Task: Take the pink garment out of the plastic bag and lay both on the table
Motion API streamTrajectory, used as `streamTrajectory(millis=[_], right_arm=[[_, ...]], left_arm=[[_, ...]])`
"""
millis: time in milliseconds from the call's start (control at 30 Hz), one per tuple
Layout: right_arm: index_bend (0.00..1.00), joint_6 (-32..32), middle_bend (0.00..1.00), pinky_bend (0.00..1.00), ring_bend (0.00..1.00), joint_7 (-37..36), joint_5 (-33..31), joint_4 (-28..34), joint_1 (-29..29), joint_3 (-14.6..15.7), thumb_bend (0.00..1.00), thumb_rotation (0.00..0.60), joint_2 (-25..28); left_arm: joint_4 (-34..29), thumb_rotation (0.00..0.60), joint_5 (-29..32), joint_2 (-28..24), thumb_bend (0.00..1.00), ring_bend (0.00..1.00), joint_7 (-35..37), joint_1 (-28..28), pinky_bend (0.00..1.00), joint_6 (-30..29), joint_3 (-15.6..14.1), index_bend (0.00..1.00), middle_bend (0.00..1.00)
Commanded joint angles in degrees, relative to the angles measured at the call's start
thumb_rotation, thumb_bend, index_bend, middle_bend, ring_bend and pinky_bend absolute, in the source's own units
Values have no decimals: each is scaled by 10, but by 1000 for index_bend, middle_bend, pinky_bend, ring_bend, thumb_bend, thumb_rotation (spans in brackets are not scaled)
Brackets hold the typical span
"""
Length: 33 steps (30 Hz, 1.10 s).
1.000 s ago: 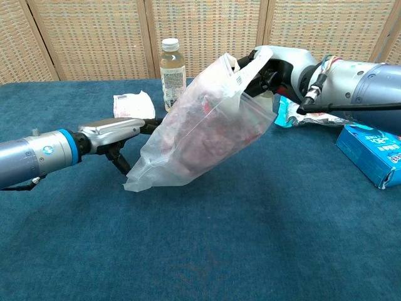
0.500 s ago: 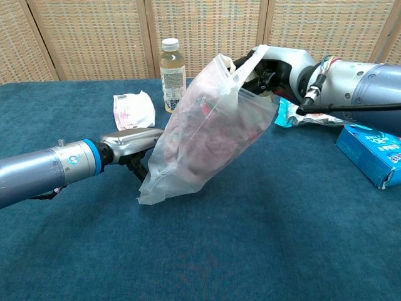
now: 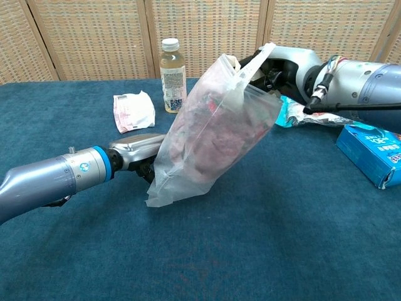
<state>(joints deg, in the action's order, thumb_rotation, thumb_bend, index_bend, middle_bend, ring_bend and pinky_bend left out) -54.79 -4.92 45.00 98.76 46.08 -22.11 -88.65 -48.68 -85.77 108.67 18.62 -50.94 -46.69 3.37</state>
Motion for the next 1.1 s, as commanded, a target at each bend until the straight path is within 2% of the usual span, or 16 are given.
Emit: streamTrajectory(millis=[33,133,300,733,1100], right_arm=[[659,1,688,634,576,-2,1,0,-1,0,945,600,1],[659,3,688,634,576,-3,3,-1,-3,-1,944,600,1],[659,2,688,634,576,-3,5,0,-4,-2,944,600,2],[659,2,688,634,576,1,6,-4,-4,-3,944,600,-1],[659,-2,688,634,576,-9,2,-4,-10,-22,944,600,19]], left_arm=[[2,600,1,4,511,0,0,0,0,-1,1,528,0],[5,600,2,8,511,0,1,0,0,-1,2,559,0],[8,600,7,13,511,0,4,1,0,-2,5,668,0],[6,600,1,1,512,0,-1,4,0,-15,1,676,0],[-15,600,2,-70,511,0,-23,22,0,-34,-3,685,0]])
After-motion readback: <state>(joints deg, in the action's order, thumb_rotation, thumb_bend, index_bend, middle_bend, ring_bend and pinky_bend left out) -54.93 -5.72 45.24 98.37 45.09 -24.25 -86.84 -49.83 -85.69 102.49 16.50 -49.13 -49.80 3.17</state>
